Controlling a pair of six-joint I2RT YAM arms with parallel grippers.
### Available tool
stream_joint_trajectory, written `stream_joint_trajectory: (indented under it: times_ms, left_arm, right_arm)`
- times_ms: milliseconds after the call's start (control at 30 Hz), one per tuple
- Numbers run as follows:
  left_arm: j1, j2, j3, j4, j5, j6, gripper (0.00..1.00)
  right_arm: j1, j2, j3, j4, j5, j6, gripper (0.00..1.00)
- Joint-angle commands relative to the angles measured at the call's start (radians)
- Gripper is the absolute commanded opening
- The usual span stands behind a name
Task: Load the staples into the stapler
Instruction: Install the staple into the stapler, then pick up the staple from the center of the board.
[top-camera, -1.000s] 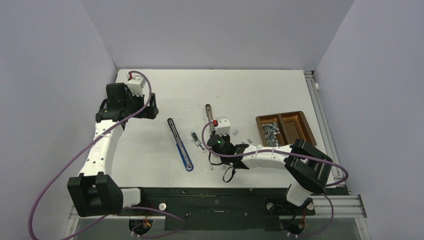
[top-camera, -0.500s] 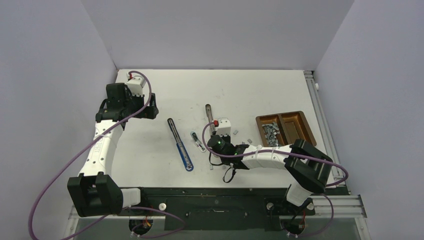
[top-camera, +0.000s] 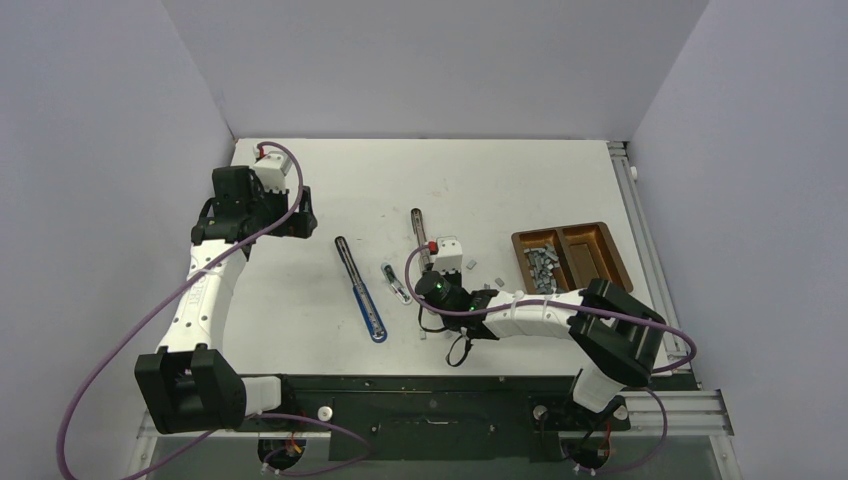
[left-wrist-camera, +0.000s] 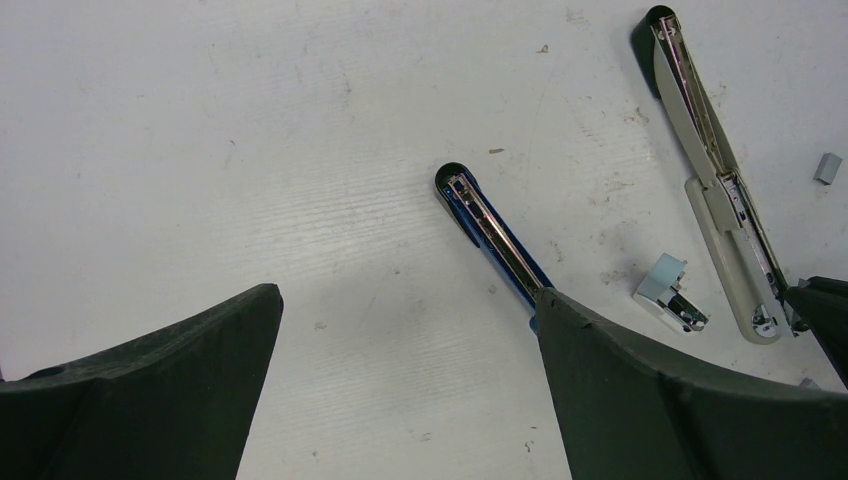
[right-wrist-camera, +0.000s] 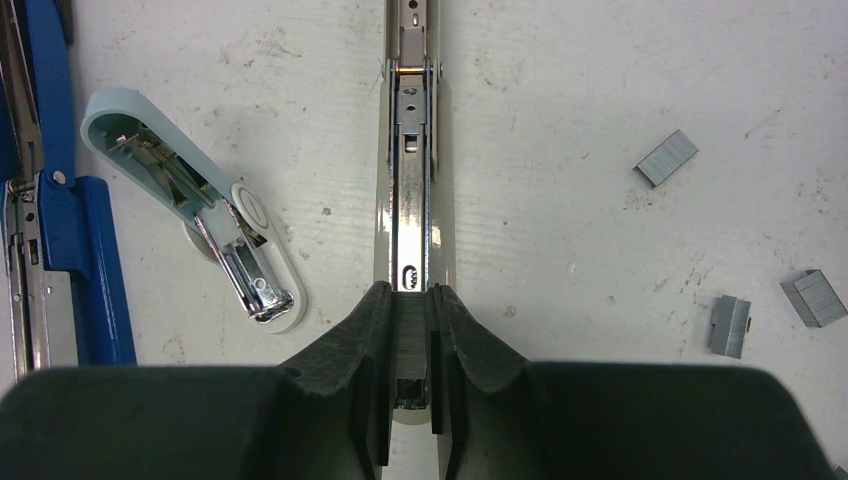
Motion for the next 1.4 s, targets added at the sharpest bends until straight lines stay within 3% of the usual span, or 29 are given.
stream_joint_trajectory:
  times_ms: [0, 500, 633, 800, 900, 1033, 1200, 1367]
  left_arm:
    - [0.004, -0.024, 0.024, 0.035, -0.004, -0.007, 0.96]
    - [0.004, -0.024, 0.029, 0.034, -0.005, -0.008, 0.96]
    - [0.004, -0.024, 0.029, 0.034, -0.004, -0.008, 0.96]
    - [0.004, -0.022, 0.031, 0.034, -0.003, -0.008, 0.96]
    - [0.004, -0.023, 0.034, 0.034, -0.002, -0.008, 0.96]
    - [0.004, -0.022, 0.038, 0.032, -0.003, -0.005, 0.96]
    - [0.004, -0.016, 0.045, 0.03, -0.003, -0.003, 0.96]
    - [0.004, -0.009, 0.046, 0.029, 0.006, -0.006, 0.96]
  right_arm:
    - [-0.003, -0.003, -0.012, 0.009, 0.035, 0.011, 0.09]
    - [-0.003, 0.027, 0.007, 0.005, 0.007, 0.001, 0.11]
    - [-0.004, 0.028, 0.009, 0.005, 0.001, -0.003, 0.2]
    - [-0.007, 0.027, 0.016, 0.01, -0.006, -0.012, 0.42]
    - [-0.013, 0.022, 0.021, 0.01, -0.013, -0.016, 0.46]
    - [-0.026, -0.019, 0.02, 0.002, -0.018, -0.021, 0.45]
    - [-0.06, -0.095, 0.001, -0.018, -0.048, -0.019, 0.37]
    - [-0.177, -0.132, 0.004, -0.079, -0.121, -0.004, 0.4]
